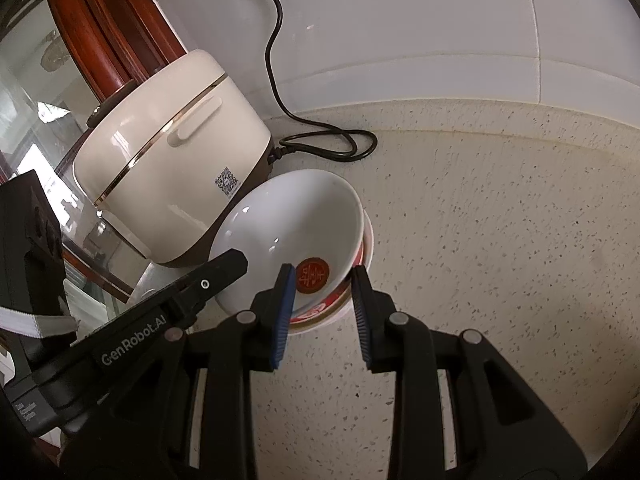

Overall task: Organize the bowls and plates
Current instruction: 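Lower the red-rimmed bowl with both grippers into the plain white bowl, then open both grippers to release the red-rimmed bowl, then move both grippers to the black-rimmed white bowl by the stove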

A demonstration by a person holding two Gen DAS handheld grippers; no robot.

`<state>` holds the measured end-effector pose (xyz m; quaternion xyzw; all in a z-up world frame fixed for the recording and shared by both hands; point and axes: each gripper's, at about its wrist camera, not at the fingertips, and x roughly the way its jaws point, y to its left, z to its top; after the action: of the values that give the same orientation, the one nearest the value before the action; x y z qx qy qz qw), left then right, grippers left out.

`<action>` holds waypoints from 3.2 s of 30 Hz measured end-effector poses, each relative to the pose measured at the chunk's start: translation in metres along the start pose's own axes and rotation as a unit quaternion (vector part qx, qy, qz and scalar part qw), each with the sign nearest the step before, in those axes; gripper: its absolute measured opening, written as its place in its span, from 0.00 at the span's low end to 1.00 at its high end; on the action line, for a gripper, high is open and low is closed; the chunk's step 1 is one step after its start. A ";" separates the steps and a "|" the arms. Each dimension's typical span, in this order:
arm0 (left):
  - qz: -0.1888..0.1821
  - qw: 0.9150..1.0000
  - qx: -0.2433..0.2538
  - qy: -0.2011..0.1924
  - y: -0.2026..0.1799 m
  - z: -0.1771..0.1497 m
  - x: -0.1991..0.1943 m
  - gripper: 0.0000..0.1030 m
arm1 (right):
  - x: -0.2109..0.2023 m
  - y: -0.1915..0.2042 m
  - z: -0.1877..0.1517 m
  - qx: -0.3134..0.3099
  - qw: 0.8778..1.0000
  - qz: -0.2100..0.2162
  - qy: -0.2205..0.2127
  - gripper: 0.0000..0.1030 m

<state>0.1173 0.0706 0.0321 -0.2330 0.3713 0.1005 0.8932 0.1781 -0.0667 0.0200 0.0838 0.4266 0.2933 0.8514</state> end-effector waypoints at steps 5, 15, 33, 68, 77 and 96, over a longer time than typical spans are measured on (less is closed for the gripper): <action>0.000 1.000 -0.003 0.007 0.000 -0.001 0.001 0.17 | 0.000 -0.001 0.001 -0.001 1.000 0.000 0.000 0.32; -0.009 1.000 -0.016 0.009 0.003 0.000 0.002 0.21 | 0.001 0.005 0.000 -0.021 1.000 -0.018 0.000 0.36; -0.067 0.994 -0.084 -0.038 0.021 0.003 -0.014 0.57 | -0.018 0.003 0.004 -0.023 0.997 -0.061 -0.048 0.74; -0.172 0.984 0.044 -0.023 -0.073 -0.029 -0.075 0.71 | -0.144 -0.086 -0.027 0.093 0.978 -0.178 -0.051 0.83; -0.209 0.971 0.095 0.061 -0.111 -0.082 -0.061 0.70 | -0.196 -0.127 -0.081 0.122 0.970 -0.207 -0.031 0.85; -0.244 0.948 0.151 0.137 -0.179 -0.118 -0.026 0.55 | -0.217 -0.160 -0.109 0.108 0.975 -0.192 -0.012 0.63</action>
<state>0.0893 -0.1433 0.0386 -0.1901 0.4324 -0.2111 0.8558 0.0614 -0.3323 0.0360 0.0955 0.4535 0.0749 0.8830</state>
